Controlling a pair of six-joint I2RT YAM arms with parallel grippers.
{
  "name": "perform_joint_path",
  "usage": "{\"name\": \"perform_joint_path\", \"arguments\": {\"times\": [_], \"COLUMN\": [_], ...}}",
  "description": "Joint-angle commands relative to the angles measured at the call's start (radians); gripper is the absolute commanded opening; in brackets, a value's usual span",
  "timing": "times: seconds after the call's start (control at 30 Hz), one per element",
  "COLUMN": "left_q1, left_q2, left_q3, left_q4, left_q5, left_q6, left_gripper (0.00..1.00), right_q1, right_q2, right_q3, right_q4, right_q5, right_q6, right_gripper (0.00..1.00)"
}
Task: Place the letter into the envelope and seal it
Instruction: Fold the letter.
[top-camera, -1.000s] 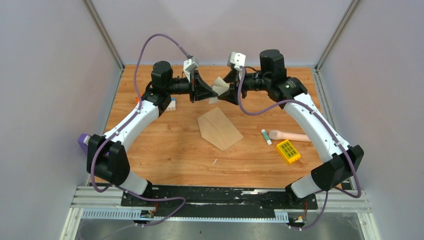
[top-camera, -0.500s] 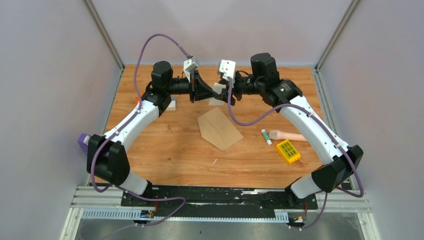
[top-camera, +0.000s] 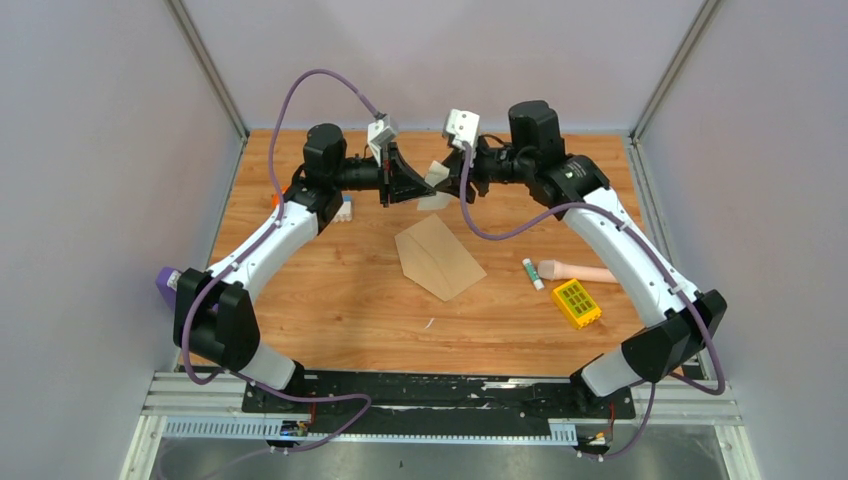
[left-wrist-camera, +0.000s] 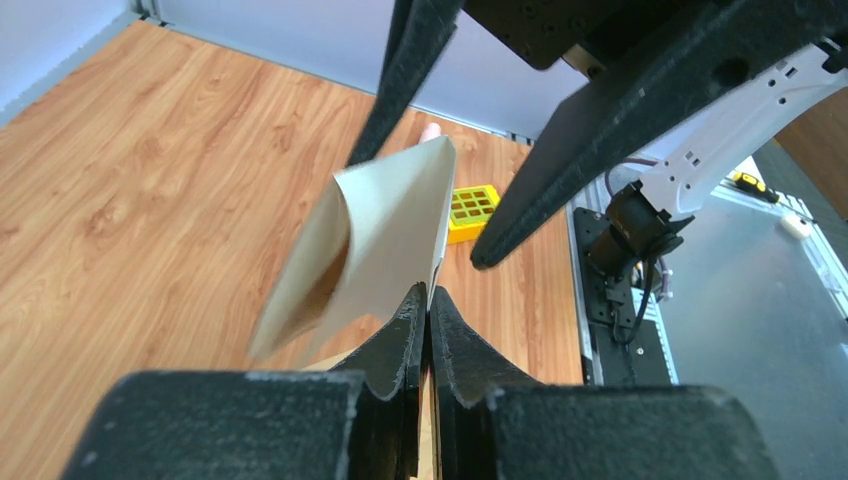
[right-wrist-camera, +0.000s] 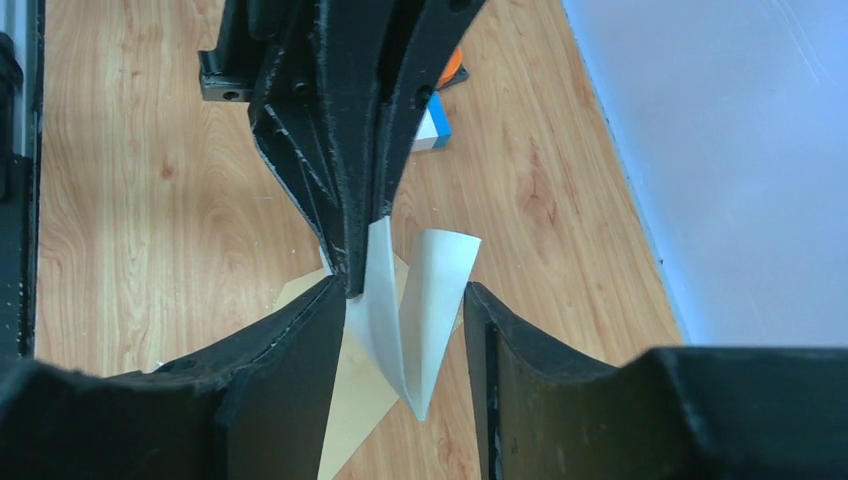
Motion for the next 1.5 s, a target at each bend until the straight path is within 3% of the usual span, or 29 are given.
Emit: {"name": "perform_joint_path", "arguments": {"times": [0.0, 0.17, 0.37, 0.47, 0.67, 0.87, 1.1, 1.27, 1.47], "left_q1": [0.005, 0.005, 0.005, 0.005, 0.006, 0.003, -0.046, -0.066, -0.07], "left_q2": [-0.04, -0.042, -0.042, -0.043, -0.04, -0.006, 0.001, 0.031, 0.034], "left_q3": [-0.001, -0.001, 0.001, -0.001, 0.002, 0.009, 0.042, 0.07, 0.071], "left_q4": [0.016, 0.016, 0.017, 0.017, 0.019, 0.12, -0.032, -0.066, -0.07], "left_q5": [0.001, 0.005, 0.006, 0.006, 0.026, 0.208, 0.298, 0.327, 0.332], "left_q6": [0.024, 0.026, 0.025, 0.026, 0.021, -0.081, 0.04, 0.053, 0.059], "left_gripper": [0.09, 0.09, 0.09, 0.09, 0.09, 0.08, 0.04, 0.04, 0.04], "right_q1": [-0.047, -0.09, -0.091, -0.092, -0.105, -0.171, -0.221, -0.177, -0.059], "right_q2": [0.022, 0.073, 0.093, 0.083, -0.033, -0.077, -0.09, -0.066, -0.019], "right_q3": [0.088, 0.166, 0.177, 0.202, 0.158, 0.104, 0.054, 0.083, 0.062], "right_q4": [-0.001, -0.071, -0.13, -0.165, -0.176, -0.255, -0.434, -0.564, -0.641], "right_q5": [-0.074, -0.17, -0.193, -0.216, -0.222, -0.183, -0.263, -0.339, -0.258], "right_q6": [0.114, 0.2, 0.192, 0.181, 0.003, -0.236, -0.493, -0.537, -0.542], "right_gripper": [0.51, 0.5, 0.5, 0.56, 0.8, 0.88, 0.89, 0.85, 0.75]}}
